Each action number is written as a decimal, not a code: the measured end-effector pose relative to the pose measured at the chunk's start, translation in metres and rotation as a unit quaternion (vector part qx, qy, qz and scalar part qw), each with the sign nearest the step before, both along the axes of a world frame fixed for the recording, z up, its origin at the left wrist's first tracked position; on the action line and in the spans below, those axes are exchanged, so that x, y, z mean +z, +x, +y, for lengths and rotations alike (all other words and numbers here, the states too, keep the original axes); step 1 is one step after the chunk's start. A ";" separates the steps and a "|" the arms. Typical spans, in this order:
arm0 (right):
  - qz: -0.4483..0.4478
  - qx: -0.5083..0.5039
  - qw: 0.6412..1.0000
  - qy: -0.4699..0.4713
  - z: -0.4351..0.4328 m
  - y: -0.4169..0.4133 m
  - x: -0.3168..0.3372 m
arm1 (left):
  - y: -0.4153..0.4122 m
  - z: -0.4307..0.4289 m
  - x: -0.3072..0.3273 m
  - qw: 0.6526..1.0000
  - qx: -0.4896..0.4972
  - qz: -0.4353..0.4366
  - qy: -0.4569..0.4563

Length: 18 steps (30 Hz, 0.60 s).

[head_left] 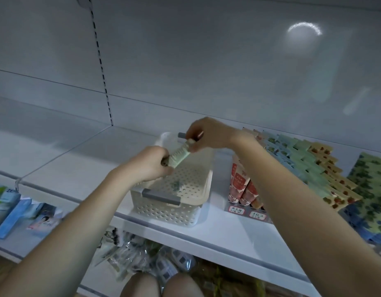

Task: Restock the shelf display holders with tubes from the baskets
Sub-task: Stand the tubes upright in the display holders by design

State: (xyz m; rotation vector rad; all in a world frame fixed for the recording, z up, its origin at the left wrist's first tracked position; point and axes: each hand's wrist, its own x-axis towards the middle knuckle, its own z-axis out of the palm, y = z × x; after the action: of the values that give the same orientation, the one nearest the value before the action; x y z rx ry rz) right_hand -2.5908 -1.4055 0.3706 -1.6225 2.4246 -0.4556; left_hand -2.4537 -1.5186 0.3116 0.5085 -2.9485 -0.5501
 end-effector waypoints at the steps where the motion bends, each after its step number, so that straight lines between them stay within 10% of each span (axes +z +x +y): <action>1: -0.040 -0.010 0.998 -0.053 0.007 0.004 0.008 | 0.006 0.006 0.002 0.999 0.003 0.040 0.013; 7: -0.269 -0.019 0.939 -0.213 0.042 0.037 0.026 | 0.024 0.056 0.010 0.975 -0.041 0.193 0.098; 11: -0.245 -0.047 0.937 -0.246 0.071 0.049 0.032 | 0.032 0.087 0.012 0.954 -0.080 0.230 0.172; 18: -0.181 -0.192 0.891 -0.371 0.135 0.056 0.036 | 0.033 0.149 -0.039 0.916 -0.096 0.385 -0.054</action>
State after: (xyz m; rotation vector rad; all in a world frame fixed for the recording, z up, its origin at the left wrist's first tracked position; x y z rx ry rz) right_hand -2.5346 -1.2700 0.4062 -1.0612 2.3846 -1.7493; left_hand -2.4205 -1.3699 0.2731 -0.0320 -2.2501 -0.4588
